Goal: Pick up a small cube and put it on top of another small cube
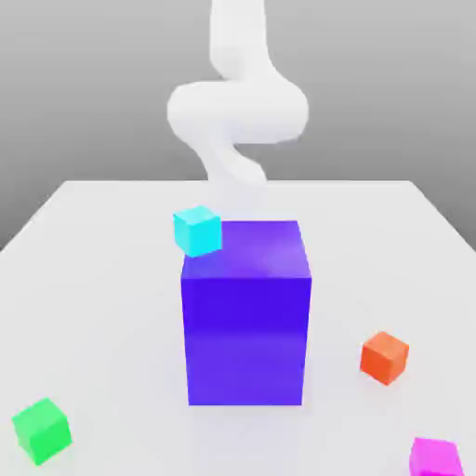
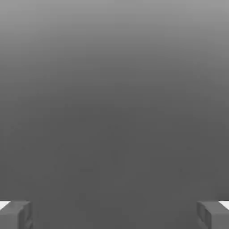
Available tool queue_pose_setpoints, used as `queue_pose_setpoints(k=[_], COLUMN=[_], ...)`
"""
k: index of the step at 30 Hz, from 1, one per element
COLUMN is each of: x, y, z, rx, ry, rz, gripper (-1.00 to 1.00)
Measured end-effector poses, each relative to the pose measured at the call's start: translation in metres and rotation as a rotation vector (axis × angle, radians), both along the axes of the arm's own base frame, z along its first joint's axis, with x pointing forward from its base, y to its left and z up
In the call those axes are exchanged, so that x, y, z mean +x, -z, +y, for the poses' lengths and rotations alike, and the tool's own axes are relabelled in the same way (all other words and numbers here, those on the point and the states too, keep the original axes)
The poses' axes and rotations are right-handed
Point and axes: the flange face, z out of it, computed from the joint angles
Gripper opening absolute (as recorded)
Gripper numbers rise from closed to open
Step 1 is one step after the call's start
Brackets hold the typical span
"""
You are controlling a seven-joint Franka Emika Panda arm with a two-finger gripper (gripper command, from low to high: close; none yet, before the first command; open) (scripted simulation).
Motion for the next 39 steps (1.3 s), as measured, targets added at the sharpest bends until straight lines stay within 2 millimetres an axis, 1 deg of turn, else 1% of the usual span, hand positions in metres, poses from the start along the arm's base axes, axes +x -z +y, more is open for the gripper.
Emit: queue_pose_setpoints(k=[4,8,12,16,20,24,27,31,34,35,39], x=[0.049,0.088,0.118,0.137,0.143,0.144,0.138,0.124,0.123,0.122,0.122], y=[0.05,0.105,0.166,0.231,0.298,0.367,0.419,0.486,0.533,0.547,0.547], z=[0.024,0.053,0.086,0.121,0.164,0.188,0.206,0.225,0.228,0.228,0.228], rx=[-0.049,-0.102,-0.159,-0.223,-0.297,-0.372,-0.435,-0.518,-0.531,-0.531,-0.531], ry=[-0.168,-0.329,-0.489,-0.648,-0.822,-0.967,-1.083,-1.227,-1.251,-1.252,-1.252], rz=[0.094,0.178,0.256,0.33,0.399,0.469,0.519,0.578,0.587,0.588,0.589], gripper=[0.0,0.0,0.0,0.0,0.0,0.0,0.0,0.0,0.0,-1.0,-1.0])
